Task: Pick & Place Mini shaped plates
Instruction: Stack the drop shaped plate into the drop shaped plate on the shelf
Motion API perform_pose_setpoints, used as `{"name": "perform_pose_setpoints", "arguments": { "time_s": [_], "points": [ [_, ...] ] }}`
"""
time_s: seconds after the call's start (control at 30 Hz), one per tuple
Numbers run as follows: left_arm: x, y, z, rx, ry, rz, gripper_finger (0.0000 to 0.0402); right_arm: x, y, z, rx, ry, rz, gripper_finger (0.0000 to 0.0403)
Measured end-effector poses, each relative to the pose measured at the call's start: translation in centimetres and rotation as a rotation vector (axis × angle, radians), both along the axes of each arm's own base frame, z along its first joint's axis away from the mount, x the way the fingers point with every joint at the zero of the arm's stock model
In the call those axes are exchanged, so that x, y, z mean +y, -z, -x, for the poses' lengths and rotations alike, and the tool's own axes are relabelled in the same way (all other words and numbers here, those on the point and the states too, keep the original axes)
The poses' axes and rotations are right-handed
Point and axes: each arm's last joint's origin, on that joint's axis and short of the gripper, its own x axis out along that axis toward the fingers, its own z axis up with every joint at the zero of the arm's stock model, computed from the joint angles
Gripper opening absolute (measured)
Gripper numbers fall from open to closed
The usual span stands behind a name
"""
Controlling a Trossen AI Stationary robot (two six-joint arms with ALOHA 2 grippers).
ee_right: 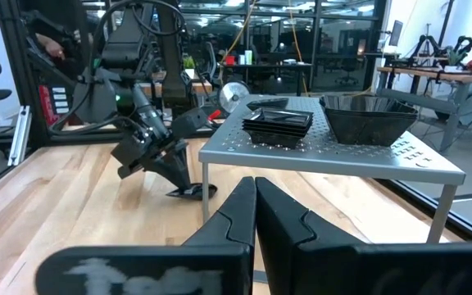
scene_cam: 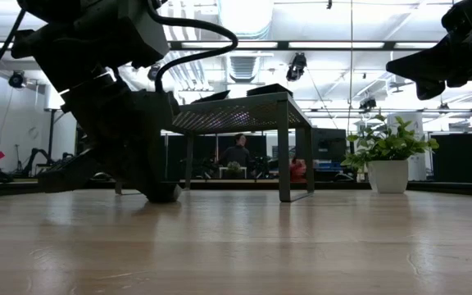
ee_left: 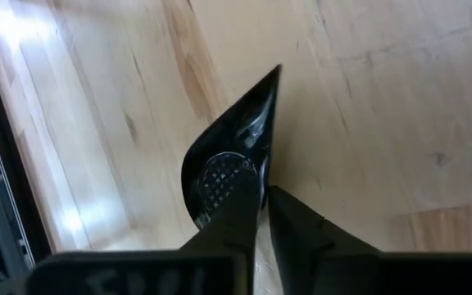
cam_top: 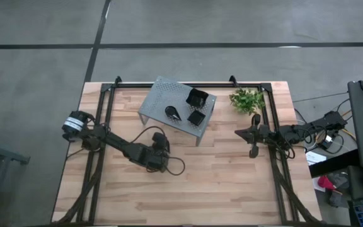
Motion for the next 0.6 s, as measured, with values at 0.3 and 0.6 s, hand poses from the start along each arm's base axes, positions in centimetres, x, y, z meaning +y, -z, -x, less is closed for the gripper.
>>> {"name": "perform_pose_setpoints", "arguments": {
  "time_s": [0.3,0.6],
  "points": [
    [-0.4,-1.0,-0.9,-0.058,-0.033,0.045,0.0002,0.0,0.0,0.0,0.000,0.000,0.000,0.0008],
    [-2.8,-4.6,-1.7,-0.079,-0.111,0.124,0.0001,0.0,0.0,0.0,0.000,0.000,-0.001,0.0008]
  ]
}}
